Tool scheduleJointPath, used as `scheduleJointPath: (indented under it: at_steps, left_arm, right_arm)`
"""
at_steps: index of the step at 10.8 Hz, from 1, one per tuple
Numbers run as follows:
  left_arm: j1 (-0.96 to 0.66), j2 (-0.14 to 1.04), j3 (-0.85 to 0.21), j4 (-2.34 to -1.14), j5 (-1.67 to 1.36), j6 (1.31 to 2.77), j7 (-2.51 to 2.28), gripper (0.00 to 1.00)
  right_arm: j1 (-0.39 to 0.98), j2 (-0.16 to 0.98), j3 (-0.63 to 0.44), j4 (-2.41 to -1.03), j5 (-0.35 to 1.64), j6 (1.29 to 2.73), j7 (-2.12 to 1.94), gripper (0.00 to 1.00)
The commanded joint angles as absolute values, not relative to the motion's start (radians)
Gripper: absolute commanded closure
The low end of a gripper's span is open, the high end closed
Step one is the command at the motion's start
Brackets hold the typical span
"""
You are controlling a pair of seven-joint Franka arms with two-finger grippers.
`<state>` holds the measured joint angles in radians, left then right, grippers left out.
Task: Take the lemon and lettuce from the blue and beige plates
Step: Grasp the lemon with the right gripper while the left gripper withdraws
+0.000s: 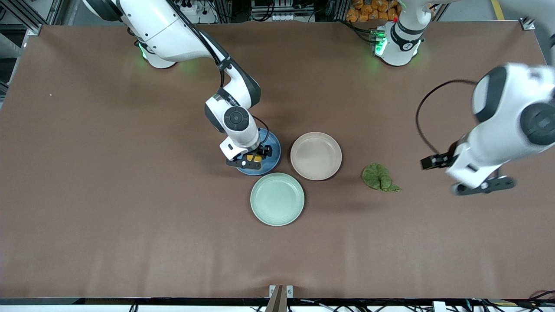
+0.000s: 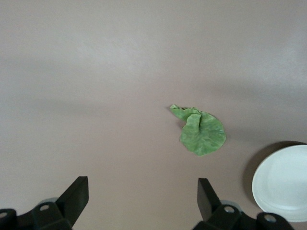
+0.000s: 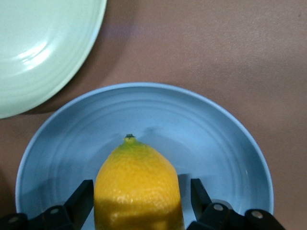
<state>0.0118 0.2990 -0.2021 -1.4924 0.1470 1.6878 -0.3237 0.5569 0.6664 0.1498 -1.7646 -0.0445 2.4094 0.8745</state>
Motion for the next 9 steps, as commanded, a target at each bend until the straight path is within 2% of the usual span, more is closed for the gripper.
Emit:
scheduleJointPath:
  at_steps: [1,2,4,9]
  left_arm:
    - [0.017,0.226,-0.216,-1.503,0.161,1.654,-0.304,0.0]
    - [0.017,0.198,-0.213,-1.506,0.158,1.635,-0.304,0.0]
    - [0.023,0.16,-0.21,-1.505,0.15,1.623,-0.299,0.0]
    - [0.025,0.057,-0.213,-1.508,0.054,1.588,-0.296,0.0]
  right_arm:
    - [0.558,0.667,0.159,-1.755,-0.071,2.402,0.905,0.73]
    - [0.557,0.664,0.164,-1.752,-0.071,2.399,0.905,0.79]
    - [0.542,0.646,0.166,-1.746,-0.068,2.381,0.894,0.82]
    - [0.439,0.53,0.173,-1.738,-0.046,2.194,0.758,0.83]
